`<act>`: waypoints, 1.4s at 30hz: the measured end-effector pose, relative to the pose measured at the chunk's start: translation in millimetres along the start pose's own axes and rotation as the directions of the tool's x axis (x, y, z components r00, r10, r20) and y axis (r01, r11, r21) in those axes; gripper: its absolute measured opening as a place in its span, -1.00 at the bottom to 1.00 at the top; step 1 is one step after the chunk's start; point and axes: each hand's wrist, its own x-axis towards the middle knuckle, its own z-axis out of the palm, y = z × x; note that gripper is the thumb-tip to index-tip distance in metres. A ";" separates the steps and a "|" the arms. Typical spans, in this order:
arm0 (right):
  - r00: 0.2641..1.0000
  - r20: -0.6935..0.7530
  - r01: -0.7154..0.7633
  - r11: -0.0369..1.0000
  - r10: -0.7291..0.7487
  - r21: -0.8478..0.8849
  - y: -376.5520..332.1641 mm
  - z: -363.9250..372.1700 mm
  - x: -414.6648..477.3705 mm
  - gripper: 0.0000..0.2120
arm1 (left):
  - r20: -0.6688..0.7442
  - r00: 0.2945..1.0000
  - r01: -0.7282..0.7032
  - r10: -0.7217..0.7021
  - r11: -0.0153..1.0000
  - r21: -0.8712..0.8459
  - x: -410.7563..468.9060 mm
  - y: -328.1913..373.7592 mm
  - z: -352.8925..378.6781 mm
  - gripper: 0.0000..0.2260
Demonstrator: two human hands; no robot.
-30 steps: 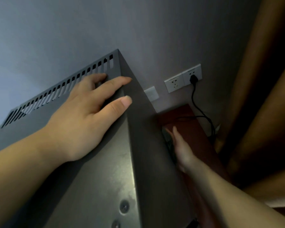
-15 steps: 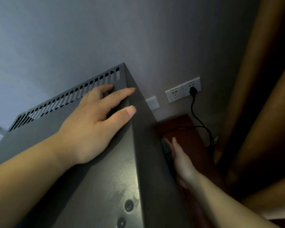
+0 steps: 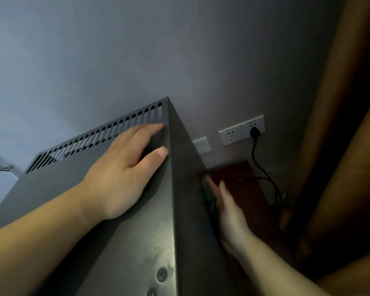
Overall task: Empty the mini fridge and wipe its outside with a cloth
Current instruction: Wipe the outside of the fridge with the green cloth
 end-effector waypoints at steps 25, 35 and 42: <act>0.952 0.242 0.273 0.872 -0.185 -0.405 -57.7 56.0 31.5 -0.19 | -0.039 0.999 0.038 -0.038 0.999 0.011 -1.8 3.7 0.4 -0.39; 0.945 0.244 0.300 0.869 -0.216 -0.394 -99.9 83.0 111.8 -0.24 | -0.055 0.997 0.046 -0.046 0.999 0.008 -1.3 1.8 2.6 -0.41; 0.875 0.311 0.462 0.832 -0.371 -0.306 -70.6 68.5 75.3 -0.42 | -0.060 0.997 0.042 -0.041 0.999 0.014 -1.7 -0.2 2.3 -0.41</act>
